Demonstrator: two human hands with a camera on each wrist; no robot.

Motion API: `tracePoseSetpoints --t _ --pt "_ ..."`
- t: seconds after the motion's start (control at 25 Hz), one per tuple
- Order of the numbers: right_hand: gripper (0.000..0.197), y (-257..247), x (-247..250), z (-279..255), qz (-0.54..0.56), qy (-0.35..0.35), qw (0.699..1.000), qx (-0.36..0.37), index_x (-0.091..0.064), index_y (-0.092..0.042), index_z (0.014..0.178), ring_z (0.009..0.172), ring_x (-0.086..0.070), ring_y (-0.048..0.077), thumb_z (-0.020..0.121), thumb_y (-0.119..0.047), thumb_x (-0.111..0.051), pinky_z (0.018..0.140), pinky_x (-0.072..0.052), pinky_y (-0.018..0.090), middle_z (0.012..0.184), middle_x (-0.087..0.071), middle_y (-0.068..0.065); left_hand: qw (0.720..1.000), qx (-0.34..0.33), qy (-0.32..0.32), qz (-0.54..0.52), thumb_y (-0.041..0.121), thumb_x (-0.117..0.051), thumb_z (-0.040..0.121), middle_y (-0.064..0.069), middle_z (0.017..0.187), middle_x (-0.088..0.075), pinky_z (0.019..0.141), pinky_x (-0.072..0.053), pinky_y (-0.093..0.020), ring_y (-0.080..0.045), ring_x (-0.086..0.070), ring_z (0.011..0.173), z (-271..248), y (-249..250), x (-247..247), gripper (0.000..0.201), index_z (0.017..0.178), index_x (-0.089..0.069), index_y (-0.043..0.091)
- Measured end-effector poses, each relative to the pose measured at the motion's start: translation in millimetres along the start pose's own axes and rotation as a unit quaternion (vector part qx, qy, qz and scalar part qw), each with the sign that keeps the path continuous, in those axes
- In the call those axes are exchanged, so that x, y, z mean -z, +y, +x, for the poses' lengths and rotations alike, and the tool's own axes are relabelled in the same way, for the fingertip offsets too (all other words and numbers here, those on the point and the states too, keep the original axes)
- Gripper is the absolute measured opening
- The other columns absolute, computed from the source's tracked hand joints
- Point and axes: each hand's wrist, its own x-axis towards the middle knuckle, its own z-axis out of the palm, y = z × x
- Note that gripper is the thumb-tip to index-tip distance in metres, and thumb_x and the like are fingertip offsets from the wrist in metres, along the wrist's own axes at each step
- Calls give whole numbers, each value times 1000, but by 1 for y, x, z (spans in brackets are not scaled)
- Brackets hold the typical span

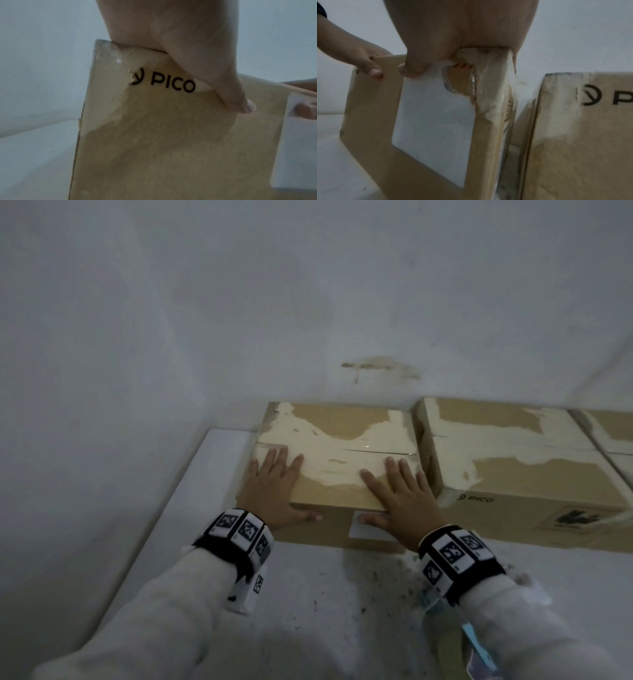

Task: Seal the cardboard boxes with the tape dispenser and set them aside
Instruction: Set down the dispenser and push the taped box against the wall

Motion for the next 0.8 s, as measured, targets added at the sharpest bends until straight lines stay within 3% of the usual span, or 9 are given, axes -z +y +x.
tracePoseSetpoints --t 0.12,0.28,0.4,0.52,0.68,0.8 --pt "113 19 3 19 4 -9 1000 2 3 -38 147 146 1 36 46 -86 25 116 -5 52 159 3 15 1000 0 3 6 85 -46 63 -6 160 11 120 0 -49 -26 9 148 27 5 6 119 150 6 24" --pt "114 37 10 41 14 -33 999 -13 7 -42 145 146 7 32 43 -91 12 117 -1 50 159 9 11 1000 -11 -4 19 85 -45 64 -6 160 11 120 0 -49 -27 8 148 56 9 11 117 150 7 25" --pt "104 42 12 46 21 -43 999 -18 5 -42 146 146 8 31 55 -91 -9 117 1 49 159 10 9 999 -13 -18 24 84 -47 64 -5 160 12 120 0 -48 -27 8 148 67 8 13 118 150 8 25" --pt "85 42 16 46 37 -55 998 -22 4 -42 146 146 10 30 78 -75 -34 117 3 49 159 12 8 999 -4 -31 28 85 -48 63 -4 159 13 119 1 -48 -26 9 148 68 9 14 119 150 9 26" --pt "85 42 26 42 55 -67 996 -22 -5 -35 148 147 3 31 80 -64 -50 117 -4 51 160 5 9 997 29 -66 -7 77 -60 62 -6 159 11 119 0 -51 -28 8 147 68 18 23 122 150 5 24" --pt "72 42 40 35 85 -72 993 -31 -29 -21 142 141 -20 31 83 -49 -59 113 -24 51 153 -20 12 995 64 -76 -3 66 -66 68 -9 159 5 118 -8 -51 -31 3 147 66 36 31 114 150 -2 19"
